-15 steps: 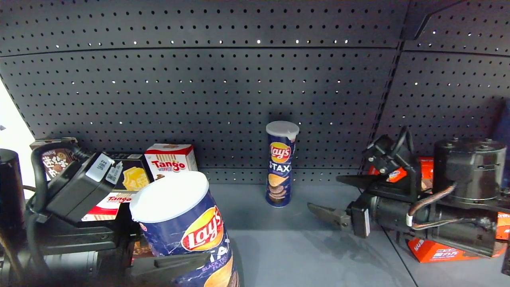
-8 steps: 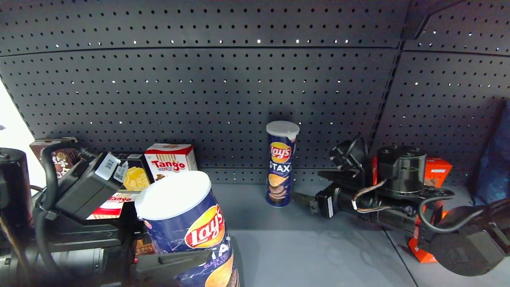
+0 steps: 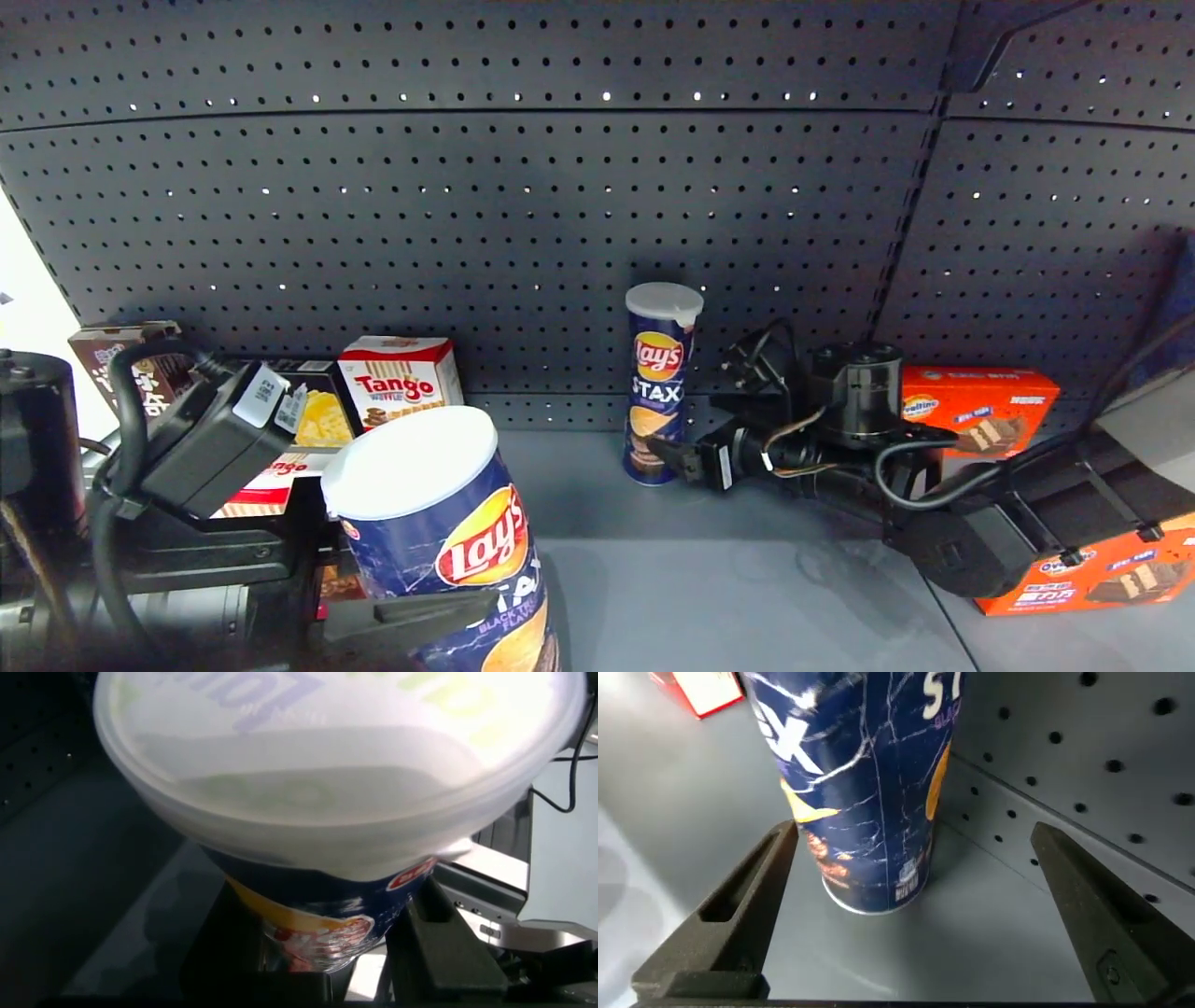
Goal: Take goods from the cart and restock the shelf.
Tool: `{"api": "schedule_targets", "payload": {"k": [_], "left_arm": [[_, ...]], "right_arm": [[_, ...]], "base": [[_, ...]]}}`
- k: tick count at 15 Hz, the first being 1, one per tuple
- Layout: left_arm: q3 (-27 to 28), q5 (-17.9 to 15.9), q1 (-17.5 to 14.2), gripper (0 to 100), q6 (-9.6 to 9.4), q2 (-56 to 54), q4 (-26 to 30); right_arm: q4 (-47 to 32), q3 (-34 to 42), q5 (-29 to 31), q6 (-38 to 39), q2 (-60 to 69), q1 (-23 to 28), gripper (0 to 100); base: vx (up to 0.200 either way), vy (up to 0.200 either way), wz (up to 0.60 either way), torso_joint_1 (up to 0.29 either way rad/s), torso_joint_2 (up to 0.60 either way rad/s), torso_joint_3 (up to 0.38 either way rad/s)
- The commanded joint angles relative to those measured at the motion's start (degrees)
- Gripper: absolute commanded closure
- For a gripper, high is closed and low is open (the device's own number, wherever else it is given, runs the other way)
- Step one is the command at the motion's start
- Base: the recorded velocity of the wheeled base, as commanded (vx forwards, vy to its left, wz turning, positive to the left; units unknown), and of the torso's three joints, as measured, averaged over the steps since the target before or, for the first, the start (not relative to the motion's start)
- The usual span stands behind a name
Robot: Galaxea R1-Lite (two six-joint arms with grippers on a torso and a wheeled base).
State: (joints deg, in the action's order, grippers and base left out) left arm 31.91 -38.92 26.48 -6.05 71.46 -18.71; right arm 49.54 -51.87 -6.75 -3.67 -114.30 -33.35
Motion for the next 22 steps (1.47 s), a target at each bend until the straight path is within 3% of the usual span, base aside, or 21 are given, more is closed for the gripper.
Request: {"api": "schedule_targets", "payload": {"k": [1, 11, 12, 18, 22], "left_arm": [[-0.1, 0.0, 0.0, 100, -0.02, 0.1, 0.0], [-0.5, 0.0, -0.1, 100, -0.02, 0.0, 0.0], [-0.8, 0.0, -0.1, 100, -0.02, 0.0, 0.0], [-1.2, 0.0, -0.2, 100, -0.02, -0.1, -0.1], [-1.2, 0.0, -0.3, 100, 0.07, -0.2, 0.0]], "right_arm": [[0.3, -1.0, -0.1, 0.0, -2.3, -0.1, 0], [0.3, -5.6, 0.2, 0.0, -6.6, -1.1, 0], [0.3, -5.8, 0.2, 0.0, -7.1, -1.1, 100], [0.4, -5.6, 0.3, 0.1, -6.8, -2.2, 100], [0.1, -1.4, 2.4, 0.0, -1.2, -4.2, 100]], "base": [[0.000, 0.000, 0.00, 0.000, 0.00, 0.000], [0.000, 0.000, 0.00, 0.000, 0.00, 0.000], [0.000, 0.000, 0.00, 0.000, 0.00, 0.000], [0.000, 0.000, 0.00, 0.000, 0.00, 0.000], [0.000, 0.000, 0.00, 0.000, 0.00, 0.000]]}}
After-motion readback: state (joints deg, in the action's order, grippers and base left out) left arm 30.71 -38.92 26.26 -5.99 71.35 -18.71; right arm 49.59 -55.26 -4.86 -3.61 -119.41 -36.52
